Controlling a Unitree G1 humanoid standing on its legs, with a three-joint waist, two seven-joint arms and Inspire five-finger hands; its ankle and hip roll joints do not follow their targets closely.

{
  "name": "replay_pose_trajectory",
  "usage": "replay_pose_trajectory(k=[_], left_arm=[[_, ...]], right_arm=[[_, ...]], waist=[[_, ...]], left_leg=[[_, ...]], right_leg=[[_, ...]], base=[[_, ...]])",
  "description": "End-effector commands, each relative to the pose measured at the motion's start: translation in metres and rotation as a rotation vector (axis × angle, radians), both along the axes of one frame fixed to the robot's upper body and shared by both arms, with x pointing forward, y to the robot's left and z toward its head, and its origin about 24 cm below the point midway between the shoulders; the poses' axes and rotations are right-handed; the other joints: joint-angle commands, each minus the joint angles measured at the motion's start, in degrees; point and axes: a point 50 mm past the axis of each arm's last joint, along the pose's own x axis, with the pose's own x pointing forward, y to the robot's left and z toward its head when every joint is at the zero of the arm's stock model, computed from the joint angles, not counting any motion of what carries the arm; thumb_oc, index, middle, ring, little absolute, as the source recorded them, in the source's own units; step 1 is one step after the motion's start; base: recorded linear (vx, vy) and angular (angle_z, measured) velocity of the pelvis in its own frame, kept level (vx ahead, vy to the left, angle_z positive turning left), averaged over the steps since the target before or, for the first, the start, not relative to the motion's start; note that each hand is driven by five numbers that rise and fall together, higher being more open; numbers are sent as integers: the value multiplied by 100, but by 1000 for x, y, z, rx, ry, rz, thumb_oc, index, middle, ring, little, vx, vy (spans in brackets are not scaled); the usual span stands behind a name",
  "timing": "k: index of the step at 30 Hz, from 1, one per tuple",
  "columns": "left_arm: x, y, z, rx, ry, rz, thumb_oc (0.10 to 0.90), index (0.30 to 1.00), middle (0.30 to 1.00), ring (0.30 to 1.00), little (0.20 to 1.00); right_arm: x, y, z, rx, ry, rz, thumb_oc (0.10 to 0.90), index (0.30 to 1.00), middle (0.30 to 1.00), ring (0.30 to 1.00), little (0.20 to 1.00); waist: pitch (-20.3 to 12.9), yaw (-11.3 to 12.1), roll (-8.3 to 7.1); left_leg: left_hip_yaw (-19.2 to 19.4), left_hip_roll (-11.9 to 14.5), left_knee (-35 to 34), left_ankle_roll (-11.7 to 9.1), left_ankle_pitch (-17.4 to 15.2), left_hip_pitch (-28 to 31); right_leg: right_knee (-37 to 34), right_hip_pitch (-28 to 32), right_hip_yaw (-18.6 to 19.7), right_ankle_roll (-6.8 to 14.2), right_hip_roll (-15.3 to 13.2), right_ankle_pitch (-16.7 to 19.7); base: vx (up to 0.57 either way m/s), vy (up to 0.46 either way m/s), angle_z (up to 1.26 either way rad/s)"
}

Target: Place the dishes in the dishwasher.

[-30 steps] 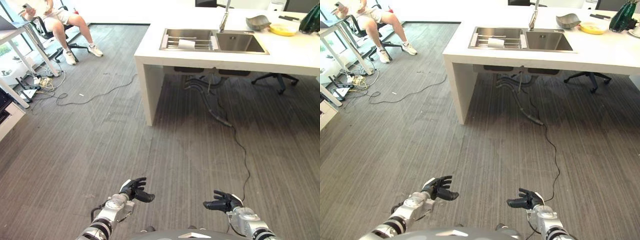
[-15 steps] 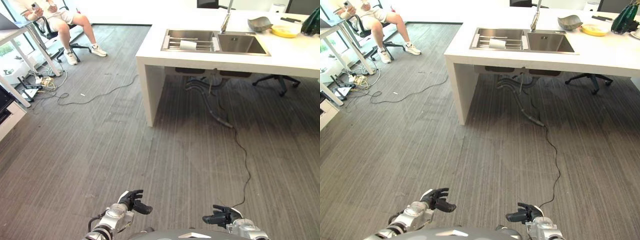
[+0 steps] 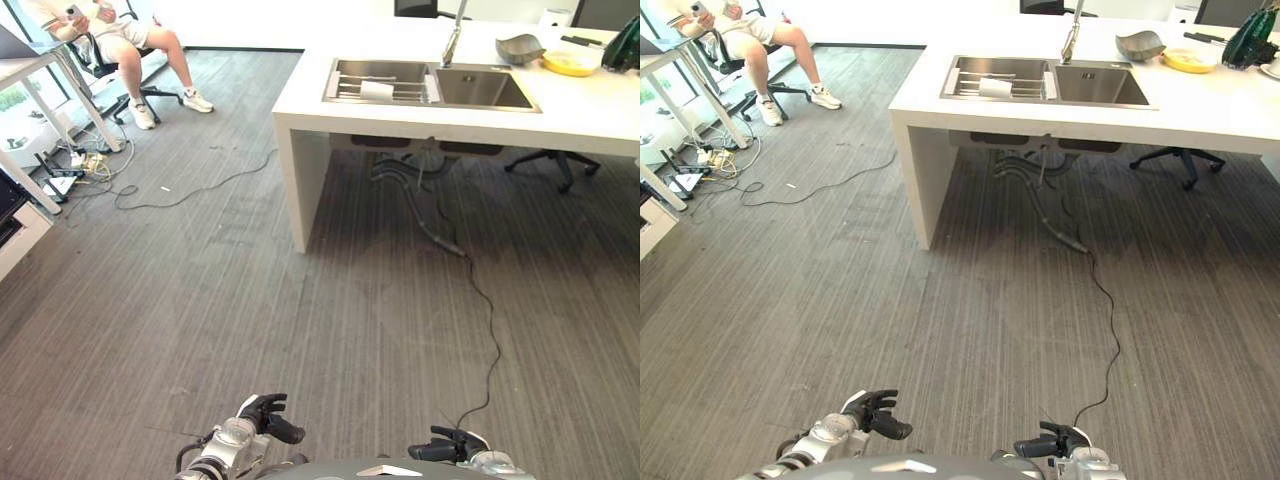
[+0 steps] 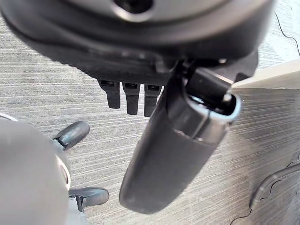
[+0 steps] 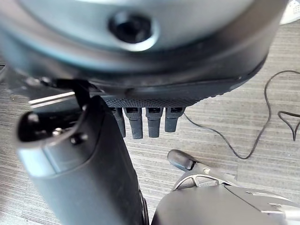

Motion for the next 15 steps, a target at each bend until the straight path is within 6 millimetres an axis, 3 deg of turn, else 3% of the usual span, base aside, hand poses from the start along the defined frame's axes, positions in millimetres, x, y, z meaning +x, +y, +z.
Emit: replay_pose_trajectory(k=[1, 9, 15], left_arm=[[33, -21, 11, -10, -100, -85, 800, 900, 900, 900, 900], [26, -11, 9, -3, -90, -60, 800, 900, 900, 900, 900], [16, -3, 5, -22, -56, 27, 800, 900, 900, 900, 900]], right_arm=[[28, 2, 6, -19, -67, 59, 800, 900, 900, 900, 900], [32, 8, 7, -5, -81, 96, 800, 900, 900, 900, 900], [24, 9, 4, -3, -47, 91, 800, 900, 900, 900, 900]], waist=[[57, 17, -17], [56, -79, -75], [51, -106, -94]], left_leg=[[165, 324, -9, -621, 58, -85], [256, 372, -9, -667, 66, -101], [244, 394, -9, -678, 59, -51]], right_leg=[[3, -176, -63, 471, -395, -338], [3, -216, 7, 464, -371, -310], [3, -170, 46, 441, -353, -350]], base=[[0, 0, 0], [3, 0, 0], [-2, 2, -4]])
